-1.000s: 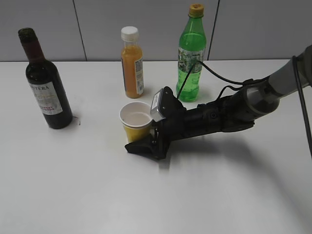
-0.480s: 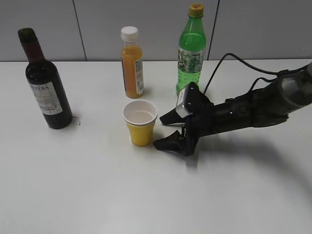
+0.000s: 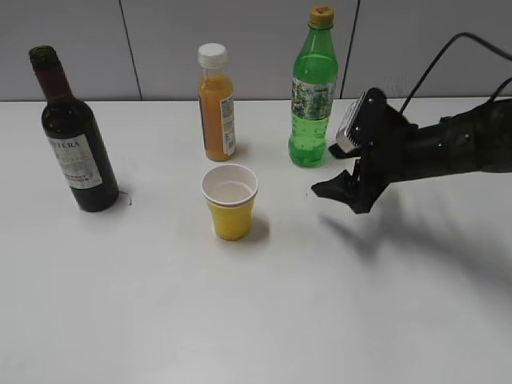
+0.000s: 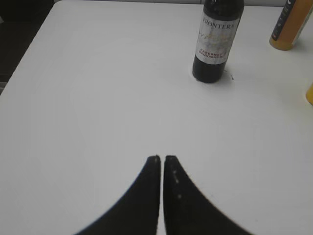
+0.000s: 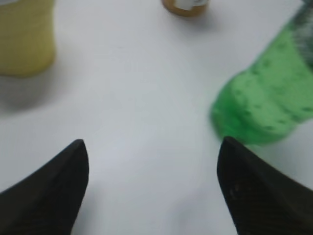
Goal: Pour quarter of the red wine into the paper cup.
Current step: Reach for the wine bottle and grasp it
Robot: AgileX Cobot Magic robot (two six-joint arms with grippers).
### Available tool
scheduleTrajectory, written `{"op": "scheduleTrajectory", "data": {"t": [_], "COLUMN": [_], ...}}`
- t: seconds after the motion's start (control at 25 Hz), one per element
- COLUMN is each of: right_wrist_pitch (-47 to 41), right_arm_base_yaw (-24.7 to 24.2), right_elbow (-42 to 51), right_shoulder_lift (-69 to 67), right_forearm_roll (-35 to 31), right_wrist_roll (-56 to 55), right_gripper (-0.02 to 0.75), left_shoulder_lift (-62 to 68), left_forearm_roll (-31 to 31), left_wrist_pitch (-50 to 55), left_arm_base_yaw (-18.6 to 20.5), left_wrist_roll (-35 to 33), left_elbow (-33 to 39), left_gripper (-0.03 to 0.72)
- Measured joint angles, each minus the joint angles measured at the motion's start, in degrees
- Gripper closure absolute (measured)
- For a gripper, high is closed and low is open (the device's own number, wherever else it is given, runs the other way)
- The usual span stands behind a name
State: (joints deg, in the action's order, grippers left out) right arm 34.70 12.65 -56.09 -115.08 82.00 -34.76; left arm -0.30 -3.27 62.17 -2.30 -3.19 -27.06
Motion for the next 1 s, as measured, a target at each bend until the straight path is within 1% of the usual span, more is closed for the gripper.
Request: {"op": "scheduleTrajectory", "data": {"t": [0.08, 0.16, 0.28, 0.32, 0.4, 0.48, 0.56, 0.64, 0.72, 0.92, 1.0], "right_wrist_pitch": [-5.2, -10.6, -22.03, -27.09, -36.6, -44.65, -52.98, -61.46, -68.44, -85.69, -93.18], "right_arm_base_yaw": [0.0, 0.0, 0.0, 0.0, -0.32, -1.06, -1.92, -2.81, -4.0, -8.31, -10.04], "right_elbow": [0.0, 0.0, -0.42, -1.07, -3.01, -6.13, -9.8, -13.92, -17.62, -27.63, -31.12], "right_shoulder_lift": [3.09, 5.44, 8.05, 8.63, 9.47, 9.81, 9.86, 9.86, 9.99, 10.14, 10.14], "right_forearm_roll": [-3.19, -9.28, -22.7, -26.56, -34.85, -40.68, -46.02, -49.54, -54.29, -75.22, -80.85], "right_wrist_roll": [-0.13, -0.13, -0.18, -0.18, -0.23, -0.29, -0.33, 0.48, 4.91, 23.12, 28.1], "right_gripper": [0.125, 0.132, 0.137, 0.139, 0.141, 0.141, 0.141, 0.142, 0.142, 0.142, 0.142], "left_shoulder_lift": [0.0, 0.0, 0.0, 0.0, 0.0, 0.0, 0.0, 0.0, 0.0, 0.0, 0.0], "left_forearm_roll": [0.0, 0.0, 0.0, 0.0, 0.0, 0.0, 0.0, 0.0, 0.0, 0.0, 0.0], "left_wrist_pitch": [0.0, 0.13, 0.06, 0.06, 0.06, 0.01, 0.01, 0.01, 0.01, 0.01, 0.01], "left_arm_base_yaw": [0.0, 0.0, 0.0, 0.0, 0.0, 0.0, 0.0, 0.0, 0.0, 0.0, 0.0], "left_wrist_roll": [0.0, 0.0, 0.0, 0.0, 0.0, 0.0, 0.0, 0.0, 0.0, 0.0, 0.0], "left_elbow": [0.0, 0.0, 0.0, 0.0, 0.0, 0.0, 0.0, 0.0, 0.0, 0.0, 0.0], "left_gripper": [0.69, 0.69, 0.69, 0.69, 0.69, 0.69, 0.69, 0.69, 0.69, 0.69, 0.69]}}
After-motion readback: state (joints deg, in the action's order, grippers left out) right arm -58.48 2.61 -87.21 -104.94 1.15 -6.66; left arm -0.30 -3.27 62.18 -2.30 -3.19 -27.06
